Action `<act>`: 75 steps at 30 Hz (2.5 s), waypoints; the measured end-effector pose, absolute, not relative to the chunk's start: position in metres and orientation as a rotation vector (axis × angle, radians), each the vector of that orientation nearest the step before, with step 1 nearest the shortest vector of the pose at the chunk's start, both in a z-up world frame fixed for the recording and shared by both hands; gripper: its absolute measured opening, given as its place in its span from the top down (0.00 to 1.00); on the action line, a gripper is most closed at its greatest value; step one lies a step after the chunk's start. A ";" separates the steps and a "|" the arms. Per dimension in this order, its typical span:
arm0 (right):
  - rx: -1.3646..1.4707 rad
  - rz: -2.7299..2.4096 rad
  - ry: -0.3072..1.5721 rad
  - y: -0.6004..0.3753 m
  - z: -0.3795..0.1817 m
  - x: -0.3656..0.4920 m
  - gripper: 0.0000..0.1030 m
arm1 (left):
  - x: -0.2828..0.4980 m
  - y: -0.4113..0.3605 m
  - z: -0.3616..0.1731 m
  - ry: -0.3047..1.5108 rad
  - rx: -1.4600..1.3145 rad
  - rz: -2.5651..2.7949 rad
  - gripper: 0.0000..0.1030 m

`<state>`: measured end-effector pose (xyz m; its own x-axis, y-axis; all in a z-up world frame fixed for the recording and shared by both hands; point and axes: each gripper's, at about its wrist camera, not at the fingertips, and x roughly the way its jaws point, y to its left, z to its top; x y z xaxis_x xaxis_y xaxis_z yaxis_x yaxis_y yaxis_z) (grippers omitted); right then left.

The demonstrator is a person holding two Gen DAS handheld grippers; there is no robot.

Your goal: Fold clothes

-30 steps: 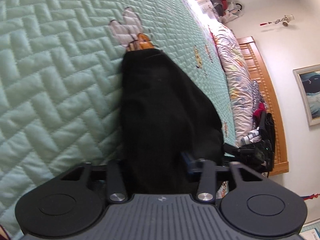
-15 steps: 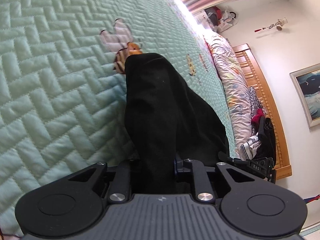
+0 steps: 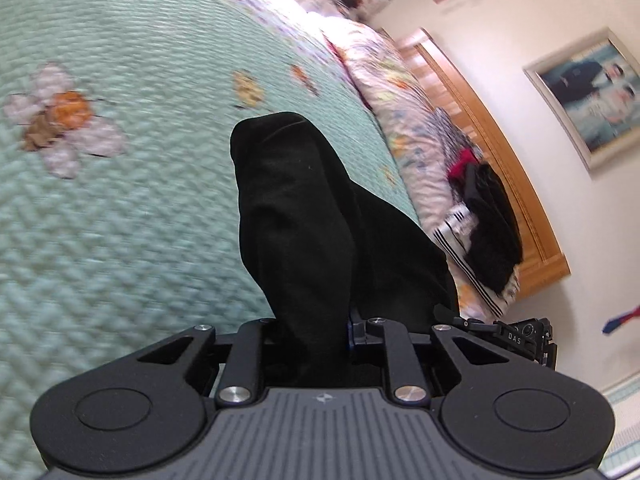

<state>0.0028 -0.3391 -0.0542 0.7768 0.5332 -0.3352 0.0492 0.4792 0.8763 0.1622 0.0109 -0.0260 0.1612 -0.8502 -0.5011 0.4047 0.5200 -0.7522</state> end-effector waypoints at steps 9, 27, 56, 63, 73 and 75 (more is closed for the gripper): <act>1.070 0.046 0.391 -0.466 -0.017 -0.180 0.68 | 0.076 -0.215 0.001 1.114 -0.378 -1.228 0.79; 1.206 -0.557 0.173 -0.691 -0.094 -0.418 0.65 | -0.064 -0.621 -0.057 1.303 0.031 -1.323 0.68; 0.821 -0.436 0.164 -0.507 -0.027 -0.307 0.23 | -0.003 -0.184 -0.002 0.743 0.090 -0.722 0.02; 0.497 -0.142 0.425 -0.349 -0.044 -0.122 0.22 | -0.023 -0.012 -0.006 0.628 0.054 -0.283 0.01; 0.238 0.126 0.508 -0.165 -0.037 -0.020 0.20 | -0.008 0.101 -0.013 0.669 -0.027 -0.047 0.01; 0.211 0.120 0.551 -0.153 -0.035 -0.010 0.15 | -0.007 0.108 -0.016 0.694 -0.017 -0.041 0.01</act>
